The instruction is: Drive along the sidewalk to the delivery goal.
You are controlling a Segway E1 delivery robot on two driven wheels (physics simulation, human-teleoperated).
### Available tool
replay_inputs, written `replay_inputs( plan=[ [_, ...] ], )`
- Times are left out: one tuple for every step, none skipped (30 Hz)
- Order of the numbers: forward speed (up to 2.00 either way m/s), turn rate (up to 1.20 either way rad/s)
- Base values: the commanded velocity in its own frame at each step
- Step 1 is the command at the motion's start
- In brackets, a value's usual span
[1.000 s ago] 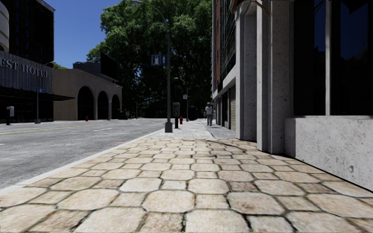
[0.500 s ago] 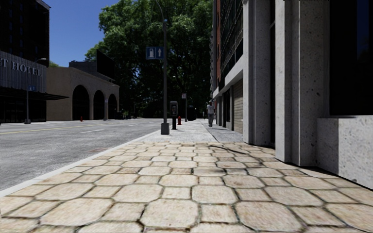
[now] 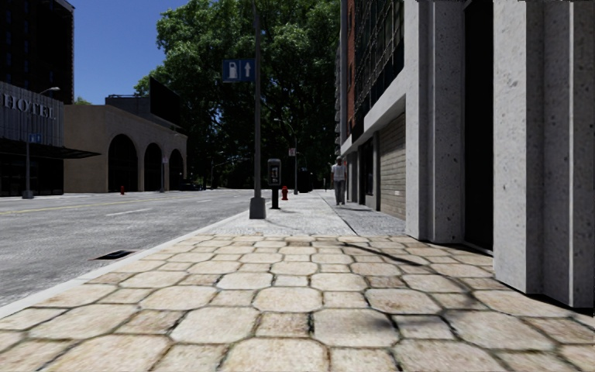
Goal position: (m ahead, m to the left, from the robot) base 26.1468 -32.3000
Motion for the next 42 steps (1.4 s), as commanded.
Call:
replay_inputs(
  plan=[
    [2.0,0.0],
    [2.0,0.0],
    [2.0,0.0],
    [2.0,0.0],
    [2.0,0.0],
    [2.0,0.0],
    [2.0,0.0],
    [2.0,0.0],
    [2.0,0.0],
    [2.0,0.0],
    [2.0,0.0],
    [2.0,0.0],
    [2.0,0.0],
    [2.0,0.0],
    [2.0,0.0],
    [2.0,0.0],
    [2.0,0.0],
    [2.0,0.0],
    [2.0,0.0],
    [2.0,0.0],
    [2.0,0.0],
    [2.0,0.0],
    [2.0,0.0],
    [2.0,0.0],
    [2.0,0.0],
    [2.0,0.0],
    [2.0,0.0],
    [2.0,0.0],
    [2.0,0.0],
    [2.0,0.0],
    [2.0,0.0],
    [2.0,0.0],
    [2.0,0.0],
    [2.0,-0.03],
    [2.0,-0.2],
    [2.0,-0.26],
    [2.0,-0.27],
    [2.0,-0.28],
    [2.0,-0.28],
    [2.0,-0.28],
    [2.0,-0.22],
    [2.0,-0.1]
  ],
)
